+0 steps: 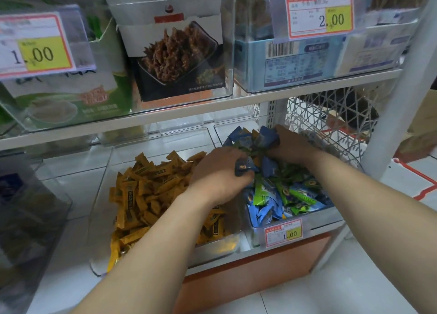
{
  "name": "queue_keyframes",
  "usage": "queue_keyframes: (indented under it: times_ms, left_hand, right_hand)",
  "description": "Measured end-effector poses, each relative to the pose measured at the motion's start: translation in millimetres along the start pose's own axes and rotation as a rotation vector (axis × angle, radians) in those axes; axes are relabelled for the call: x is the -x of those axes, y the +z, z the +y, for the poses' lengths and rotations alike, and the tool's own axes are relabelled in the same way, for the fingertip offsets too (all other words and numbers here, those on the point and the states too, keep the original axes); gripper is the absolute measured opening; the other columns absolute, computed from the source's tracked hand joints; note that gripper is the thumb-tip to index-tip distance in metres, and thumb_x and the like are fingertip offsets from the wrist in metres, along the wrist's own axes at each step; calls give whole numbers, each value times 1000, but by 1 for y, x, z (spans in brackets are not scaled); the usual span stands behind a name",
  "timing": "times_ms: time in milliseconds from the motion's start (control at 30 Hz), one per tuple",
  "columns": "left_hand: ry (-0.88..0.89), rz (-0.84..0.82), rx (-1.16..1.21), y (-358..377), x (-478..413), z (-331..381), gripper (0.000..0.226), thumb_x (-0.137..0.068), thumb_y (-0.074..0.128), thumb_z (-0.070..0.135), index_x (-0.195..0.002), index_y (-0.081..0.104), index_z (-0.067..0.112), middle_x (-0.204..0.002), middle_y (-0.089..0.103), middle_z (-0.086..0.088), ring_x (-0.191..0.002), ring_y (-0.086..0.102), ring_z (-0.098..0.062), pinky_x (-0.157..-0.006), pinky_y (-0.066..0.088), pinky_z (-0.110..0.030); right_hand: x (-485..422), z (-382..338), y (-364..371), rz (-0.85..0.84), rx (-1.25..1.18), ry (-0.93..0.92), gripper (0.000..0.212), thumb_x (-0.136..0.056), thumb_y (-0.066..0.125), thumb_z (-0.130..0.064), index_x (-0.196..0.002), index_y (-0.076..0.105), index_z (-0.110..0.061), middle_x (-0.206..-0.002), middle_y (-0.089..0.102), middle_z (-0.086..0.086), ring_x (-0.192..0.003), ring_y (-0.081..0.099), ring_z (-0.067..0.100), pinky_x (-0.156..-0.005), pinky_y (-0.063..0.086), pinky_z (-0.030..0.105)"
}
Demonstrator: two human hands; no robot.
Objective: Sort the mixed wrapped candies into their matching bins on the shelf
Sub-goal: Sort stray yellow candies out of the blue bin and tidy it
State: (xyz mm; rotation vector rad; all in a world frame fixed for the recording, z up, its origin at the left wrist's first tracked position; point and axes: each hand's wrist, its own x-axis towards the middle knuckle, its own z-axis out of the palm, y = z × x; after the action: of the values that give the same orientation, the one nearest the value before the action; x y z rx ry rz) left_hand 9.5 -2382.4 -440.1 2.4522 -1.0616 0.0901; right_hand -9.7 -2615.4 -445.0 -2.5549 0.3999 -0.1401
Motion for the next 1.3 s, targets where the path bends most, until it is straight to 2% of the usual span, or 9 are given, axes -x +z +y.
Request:
queue_keyframes:
  times_ms: [200, 467, 600, 700, 800, 900, 1000, 1167, 1300]
  left_hand:
    - [-36, 35, 130, 0, -2, -2, 26, -83, 64, 47, -108, 65, 38, -104, 53, 21, -94, 49, -1, -66, 30, -8]
    - [2, 135, 198, -1, -6, 18, 48, -86, 60, 52, -132, 51, 38, -129, 60, 11, -116, 55, -13, -87, 41, -25]
    - [80, 168, 369, 1, -7, 31, 44, -84, 62, 51, -126, 54, 40, -115, 66, 13, -107, 61, -14, -88, 48, -29]
    - [15, 245, 392, -1, -9, 26, 29, -88, 65, 40, -117, 62, 38, -101, 69, 12, -93, 64, -14, -78, 50, -27]
    - [-140, 282, 347, -9, -9, 8, 23, -88, 59, 47, -109, 63, 40, -93, 66, 14, -84, 62, -11, -69, 47, -24]
    - [-200, 288, 310, -12, -6, -7, 20, -92, 60, 45, -108, 64, 34, -85, 63, 13, -79, 61, -14, -67, 44, -28]
    - [-191, 273, 296, -11, -3, -12, 21, -93, 60, 44, -108, 65, 31, -80, 61, 14, -75, 61, -13, -62, 39, -24]
    - [-181, 267, 289, -10, -4, -16, 21, -92, 60, 44, -108, 65, 32, -82, 61, 19, -74, 59, -5, -60, 36, -17]
    - [-183, 266, 274, -9, -4, -17, 20, -92, 60, 44, -108, 65, 32, -83, 60, 20, -76, 58, -3, -60, 34, -15]
  right_hand:
    - [19, 8, -23, 6, -16, -62, 27, -74, 83, -30, -91, 64, -23, -86, 66, -6, -76, 60, 10, -59, 38, 25]
    - [61, 0, -43, 229, -324, -46, 26, -75, 85, -26, -92, 67, -30, -87, 73, -2, -75, 69, 13, -58, 50, 20]
    - [76, -23, -37, 133, -673, -156, 20, -80, 81, -4, -93, 71, -16, -90, 74, 17, -75, 73, 18, -66, 59, 26]
    - [67, -35, -29, 138, -786, -172, 16, -85, 77, -8, -95, 71, -18, -89, 74, 12, -79, 74, 19, -68, 60, 29]
    - [44, -29, -21, 234, -412, -172, 10, -94, 65, -22, -99, 69, -30, -101, 73, -5, -92, 71, 13, -83, 58, 34]
    - [32, -17, -12, -15, 66, -244, 24, -98, 56, -39, -120, 64, -35, -127, 64, -7, -112, 61, 16, -96, 49, 38]
    - [31, -4, -9, -144, 468, -261, 35, -94, 51, -58, -122, 62, -41, -128, 60, -7, -106, 61, 19, -85, 52, 37]
    - [35, 10, -27, -82, 589, -159, 33, -89, 54, -62, -112, 69, -44, -103, 64, -10, -90, 61, 16, -70, 49, 30]
    - [26, 4, -26, 9, 413, -194, 23, -90, 60, -51, -105, 71, -37, -93, 58, -16, -86, 58, 12, -67, 41, 26]
